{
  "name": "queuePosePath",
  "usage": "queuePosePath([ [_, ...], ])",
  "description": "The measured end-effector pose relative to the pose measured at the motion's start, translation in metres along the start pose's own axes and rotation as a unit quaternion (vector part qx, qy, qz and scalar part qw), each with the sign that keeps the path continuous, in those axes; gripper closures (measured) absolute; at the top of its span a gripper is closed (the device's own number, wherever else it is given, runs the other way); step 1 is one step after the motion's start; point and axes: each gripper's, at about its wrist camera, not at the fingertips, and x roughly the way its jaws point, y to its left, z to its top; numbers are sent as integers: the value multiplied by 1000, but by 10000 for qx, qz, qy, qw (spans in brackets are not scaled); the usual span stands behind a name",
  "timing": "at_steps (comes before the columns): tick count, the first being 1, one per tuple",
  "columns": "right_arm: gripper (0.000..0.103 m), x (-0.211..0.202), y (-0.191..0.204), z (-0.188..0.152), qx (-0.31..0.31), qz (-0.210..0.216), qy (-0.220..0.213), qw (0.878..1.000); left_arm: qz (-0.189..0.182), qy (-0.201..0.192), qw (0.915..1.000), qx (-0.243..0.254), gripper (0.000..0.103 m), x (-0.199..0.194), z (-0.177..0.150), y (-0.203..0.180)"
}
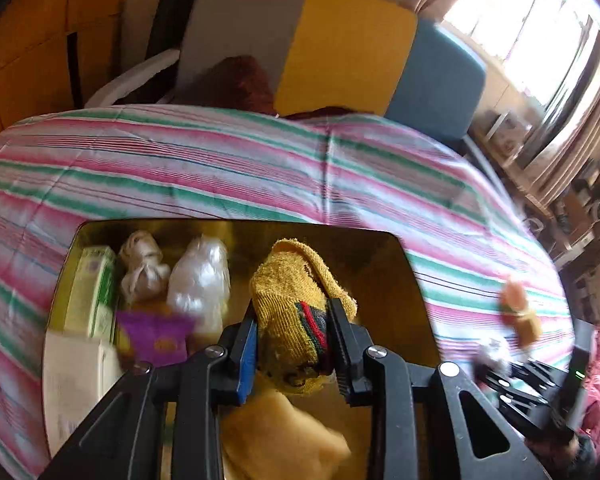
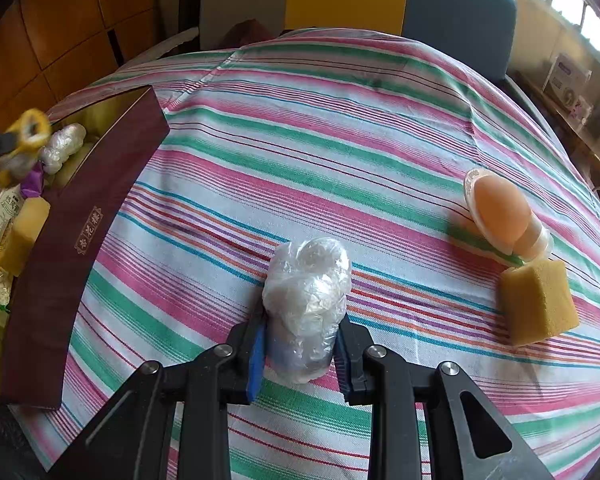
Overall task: Organize objects
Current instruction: 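Carry the yellow plush into the gold tray and open left gripper, then carry the white plastic bag ball into the gold tray and open right gripper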
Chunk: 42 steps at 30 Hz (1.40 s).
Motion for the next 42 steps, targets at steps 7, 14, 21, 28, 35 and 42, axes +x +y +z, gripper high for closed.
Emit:
queuePosePath([
  [7,74,0,-2,1,50,50,0,10000,374,353,9983,-270,58,36,10,17],
  [14,73,1,-3,3,145,77,-7,9999,486,-70,9988,25,52,-1,-1,9],
  [21,73,0,-4,3,183,93,-24,9998,813,-654,9932,509,52,-59,-35,-8],
  [28,72,-1,3,4,55,24,-100,9999,1115,-873,9863,851,52,-93,-77,-22],
  [35,73,0,11,3,-31,-182,-244,9995,1216,-1025,9833,884,52,-112,-102,-23],
  [42,74,-1,12,1,-3,-179,-309,9994,1216,-1065,9822,952,52,-119,-111,-22],
])
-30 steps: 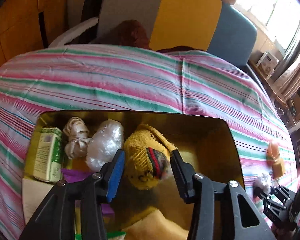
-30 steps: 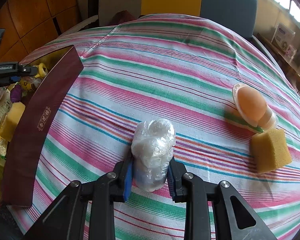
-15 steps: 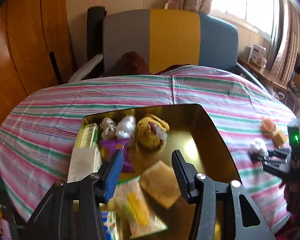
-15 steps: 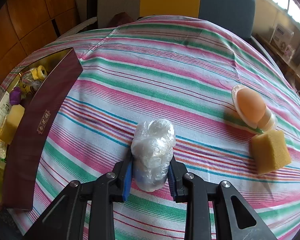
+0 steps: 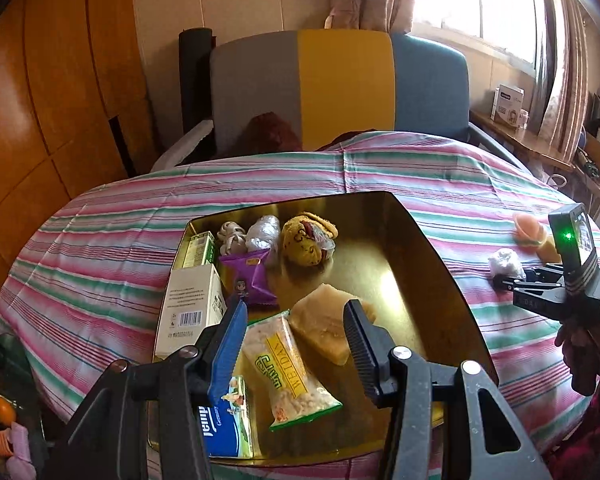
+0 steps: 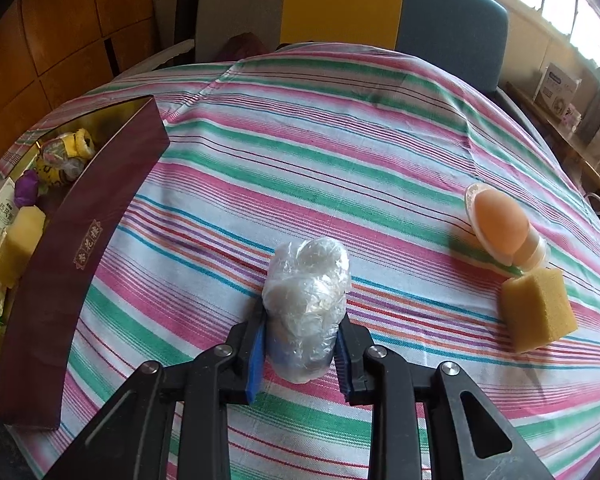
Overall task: Organize objects
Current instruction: 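Carry the white plastic bag ball into the gold tray and open right gripper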
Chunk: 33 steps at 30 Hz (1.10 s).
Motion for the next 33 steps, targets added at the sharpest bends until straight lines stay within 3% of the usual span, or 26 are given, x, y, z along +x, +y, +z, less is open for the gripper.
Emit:
queuePosePath([
  [17,74,-2,-1,2,186,-68,-19,9998,-51,68,9999,-75,52,0,-7,10],
  [22,74,-25,4,18,574,283,-253,9976,-81,107,9998,-152,52,1,-11,17],
  [28,74,-54,56,51,213,823,-522,9950,-110,115,9993,-341,52,0,-16,30],
  [33,74,-57,115,83,-165,1242,-473,9910,-94,121,9984,-536,52,-1,-21,47],
])
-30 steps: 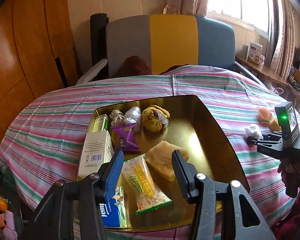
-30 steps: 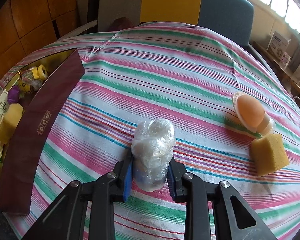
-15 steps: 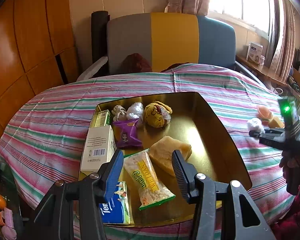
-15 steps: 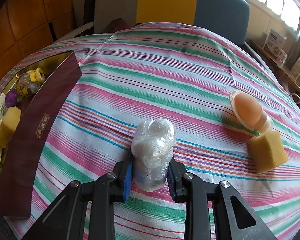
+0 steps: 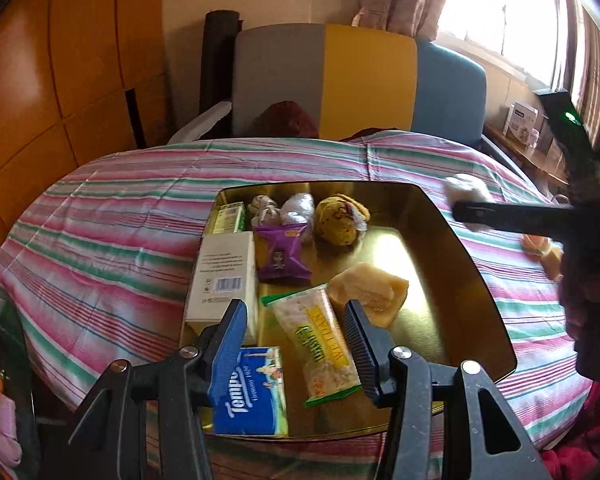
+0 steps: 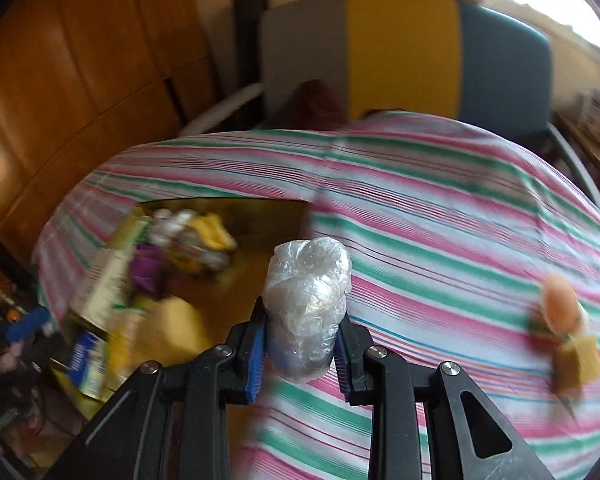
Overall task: Organize objects
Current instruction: 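Carry the white plastic bag ball into the gold tray and open right gripper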
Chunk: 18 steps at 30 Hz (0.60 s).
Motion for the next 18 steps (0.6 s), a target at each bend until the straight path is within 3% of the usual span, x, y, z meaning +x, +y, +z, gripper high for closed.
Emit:
queuePosePath([
  [7,73,65,51,32,-477,-175,601,9969,101,66,9995,-301,52,2,-5,24],
  [11,70,108,55,35,-517,-696,939,9918,169,101,9990,-395,52,4,-6,32],
  [15,46,116,56,34,-614,-856,907,9903,238,84,9986,-459,52,5,-5,38],
  [18,43,107,59,31,-705,-797,780,9913,237,61,9986,-475,52,3,-5,39],
])
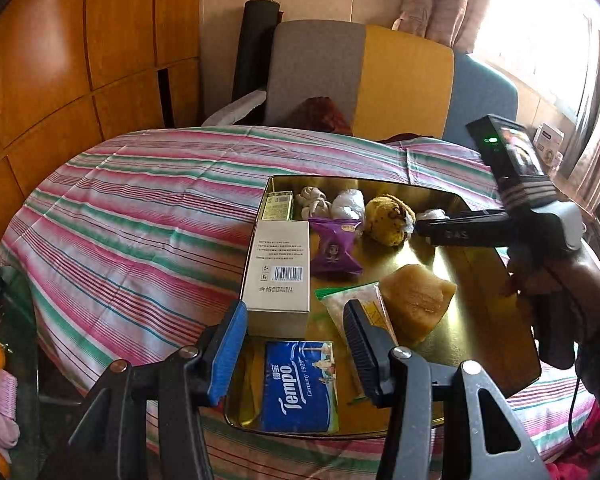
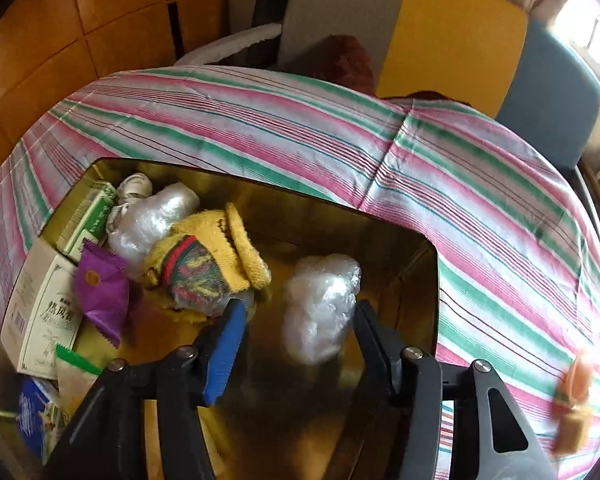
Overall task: Organize objects
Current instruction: 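Carry the white plastic bag ball into the gold tray and open right gripper, then move both grippers back from the tray toward the egg toy and sponge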
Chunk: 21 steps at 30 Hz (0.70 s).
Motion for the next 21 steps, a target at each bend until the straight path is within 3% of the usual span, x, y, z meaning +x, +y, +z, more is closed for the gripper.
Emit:
queuePosePath([
  [3,31,-21,-1,-6,30,86,-257,9996,-8,-8,10000,25,52,-1,0,-2],
  [8,25,-48,-9,-15,151,202,-590,9979,-34,-29,9999,104,52,-5,-1,-8],
  [21,21,-100,-44,-60,412,169,-1011,9939,-130,-104,9991,391,52,-16,-3,-29],
])
